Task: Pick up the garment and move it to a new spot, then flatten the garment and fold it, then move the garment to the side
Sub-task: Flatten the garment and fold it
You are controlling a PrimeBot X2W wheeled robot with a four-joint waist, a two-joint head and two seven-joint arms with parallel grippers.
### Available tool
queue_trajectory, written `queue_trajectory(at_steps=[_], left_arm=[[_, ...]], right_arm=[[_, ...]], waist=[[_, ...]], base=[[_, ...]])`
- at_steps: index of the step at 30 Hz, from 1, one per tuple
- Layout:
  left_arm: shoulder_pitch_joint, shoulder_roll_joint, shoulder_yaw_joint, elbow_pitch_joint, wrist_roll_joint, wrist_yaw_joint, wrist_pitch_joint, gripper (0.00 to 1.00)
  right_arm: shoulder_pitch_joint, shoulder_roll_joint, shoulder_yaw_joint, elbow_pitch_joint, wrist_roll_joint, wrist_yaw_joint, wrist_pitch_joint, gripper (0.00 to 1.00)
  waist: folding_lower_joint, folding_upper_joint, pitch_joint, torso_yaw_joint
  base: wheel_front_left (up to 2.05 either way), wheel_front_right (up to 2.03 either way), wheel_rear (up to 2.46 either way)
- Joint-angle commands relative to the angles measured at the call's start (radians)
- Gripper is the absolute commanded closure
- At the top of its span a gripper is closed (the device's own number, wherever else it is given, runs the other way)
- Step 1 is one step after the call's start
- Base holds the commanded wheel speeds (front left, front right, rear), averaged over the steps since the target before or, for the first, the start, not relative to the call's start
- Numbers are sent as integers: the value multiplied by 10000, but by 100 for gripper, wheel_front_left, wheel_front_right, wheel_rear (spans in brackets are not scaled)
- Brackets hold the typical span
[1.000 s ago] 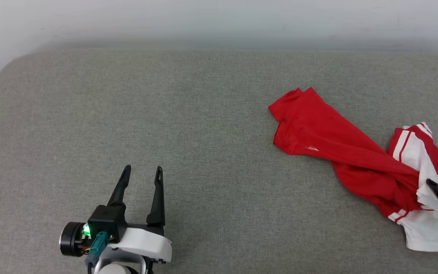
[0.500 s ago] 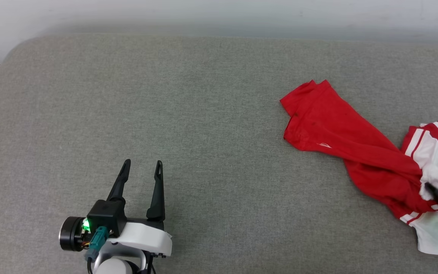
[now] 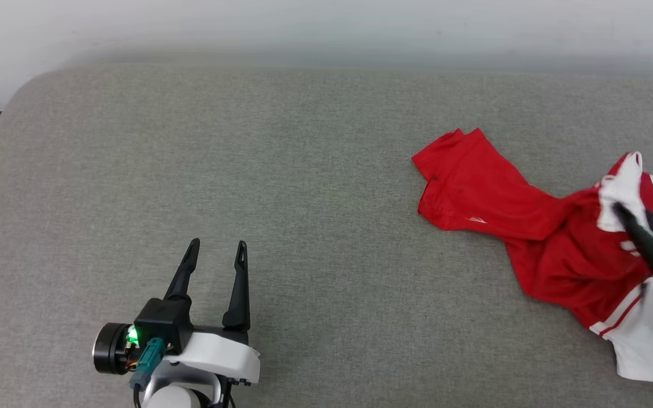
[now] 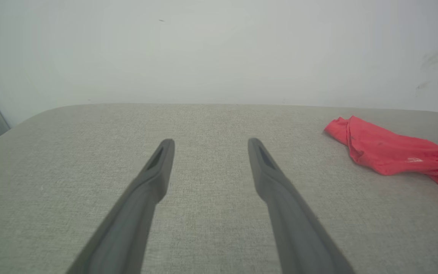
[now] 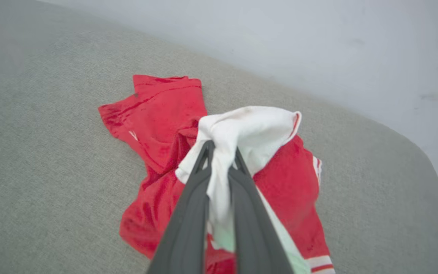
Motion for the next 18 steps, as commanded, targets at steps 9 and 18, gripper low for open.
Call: queue_trajectory(at_steps=[9,18], left_arm=[[-80,-5,-12,19,-218,41,-25,0],[-204,-7,-94,26,-374,140,-23,0]], right_arm=[[-1843,1072,2744,-160,-411,-7,-52,100],[-3751,2786,6556,1845,230,-7,-662,100]], waist=[[0,0,134,516],[0,0,367,966]], base=[[0,0,0],[0,0,0]])
